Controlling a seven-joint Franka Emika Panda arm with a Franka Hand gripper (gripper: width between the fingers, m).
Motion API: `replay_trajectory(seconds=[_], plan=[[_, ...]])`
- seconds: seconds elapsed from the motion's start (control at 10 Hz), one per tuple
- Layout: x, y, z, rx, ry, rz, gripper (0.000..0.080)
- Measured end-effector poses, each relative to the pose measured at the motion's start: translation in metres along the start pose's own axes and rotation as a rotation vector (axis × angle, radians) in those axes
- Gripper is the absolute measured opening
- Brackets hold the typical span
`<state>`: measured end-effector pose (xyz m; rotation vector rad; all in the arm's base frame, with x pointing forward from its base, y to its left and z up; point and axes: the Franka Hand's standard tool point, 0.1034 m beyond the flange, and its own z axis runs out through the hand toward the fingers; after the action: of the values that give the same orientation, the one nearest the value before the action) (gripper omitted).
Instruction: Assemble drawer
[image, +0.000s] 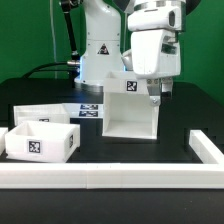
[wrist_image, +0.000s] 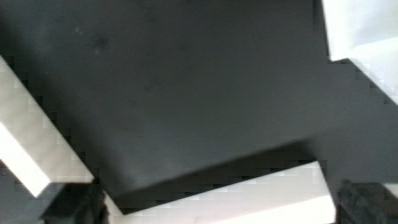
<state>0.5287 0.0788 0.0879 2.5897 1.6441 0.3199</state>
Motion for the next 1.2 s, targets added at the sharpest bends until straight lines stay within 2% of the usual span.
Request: replay_trajectory(seconds=[0.6, 0.7, 0.8, 0.9, 1.0, 1.1, 1.2], plan=[[-0.001, 0.001, 0.000, 0.000, -0.002, 0.002, 0.0650], [-0.004, 0.001, -0.010, 0.016, -0.024, 0.058, 0.0650], [-0.003, 0.002, -0.029, 0.019, -0.044, 0.121, 0.0650], [0.002, 0.002, -0.044, 0.003, -0.049, 0.128, 0.0650], [0.001, 0.001, -0.056, 0.001, -0.058, 0.218, 0.0650], [0.001, 0.002, -0.063, -0.003, -0.062, 0.294, 0.0650], [0.001, 0.001, -0.061, -0.003, -0.061, 0.353, 0.0650]])
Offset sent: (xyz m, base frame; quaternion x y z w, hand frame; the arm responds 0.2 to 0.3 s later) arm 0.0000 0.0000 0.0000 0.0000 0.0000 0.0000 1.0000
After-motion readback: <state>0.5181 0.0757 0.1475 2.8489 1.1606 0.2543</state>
